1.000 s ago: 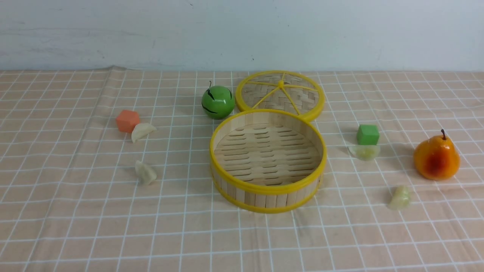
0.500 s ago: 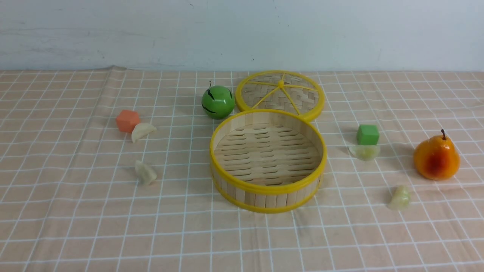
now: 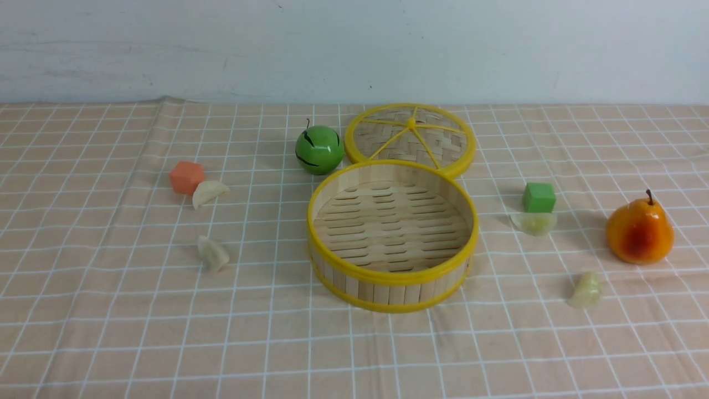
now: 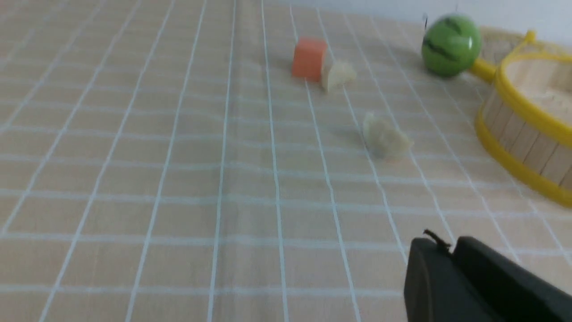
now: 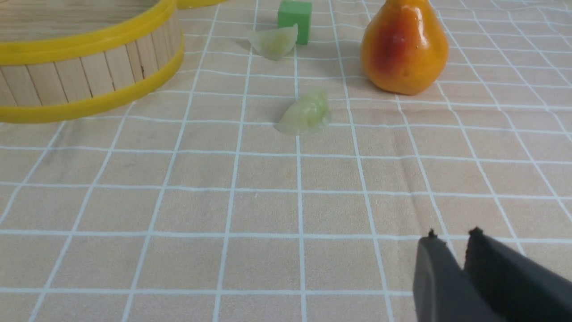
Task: Put the dumplings into the steamer on the table with the brown tablecloth.
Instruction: 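Reach for and grasp a dumpling on the table with the left gripper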
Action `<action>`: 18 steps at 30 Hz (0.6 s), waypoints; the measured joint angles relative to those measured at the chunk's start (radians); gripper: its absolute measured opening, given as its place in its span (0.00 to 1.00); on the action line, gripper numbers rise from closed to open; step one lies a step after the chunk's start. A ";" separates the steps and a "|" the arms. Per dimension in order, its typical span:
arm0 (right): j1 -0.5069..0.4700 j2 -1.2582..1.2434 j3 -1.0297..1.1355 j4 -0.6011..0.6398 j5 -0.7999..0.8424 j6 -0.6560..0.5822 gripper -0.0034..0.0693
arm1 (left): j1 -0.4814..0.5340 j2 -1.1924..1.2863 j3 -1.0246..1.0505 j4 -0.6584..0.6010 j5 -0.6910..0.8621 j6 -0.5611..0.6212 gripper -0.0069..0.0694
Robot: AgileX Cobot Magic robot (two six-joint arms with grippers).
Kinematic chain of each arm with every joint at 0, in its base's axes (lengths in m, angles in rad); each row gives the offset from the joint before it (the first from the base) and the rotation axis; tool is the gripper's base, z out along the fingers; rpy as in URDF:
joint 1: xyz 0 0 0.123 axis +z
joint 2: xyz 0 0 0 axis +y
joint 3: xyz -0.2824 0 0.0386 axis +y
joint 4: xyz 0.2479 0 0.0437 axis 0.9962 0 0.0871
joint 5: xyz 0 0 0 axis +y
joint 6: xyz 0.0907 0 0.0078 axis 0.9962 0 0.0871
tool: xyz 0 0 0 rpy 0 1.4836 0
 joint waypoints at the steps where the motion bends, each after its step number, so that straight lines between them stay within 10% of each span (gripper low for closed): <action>1: 0.000 0.000 0.000 -0.005 0.000 0.000 0.20 | 0.000 0.000 0.000 0.000 -0.051 0.000 0.18; 7: 0.000 0.000 0.010 -0.090 -0.102 0.000 0.21 | 0.000 0.000 0.000 0.000 -0.345 0.000 0.18; 18: 0.000 0.000 0.011 -0.092 -0.899 0.149 0.23 | 0.000 0.000 0.000 0.000 -0.620 -0.191 0.20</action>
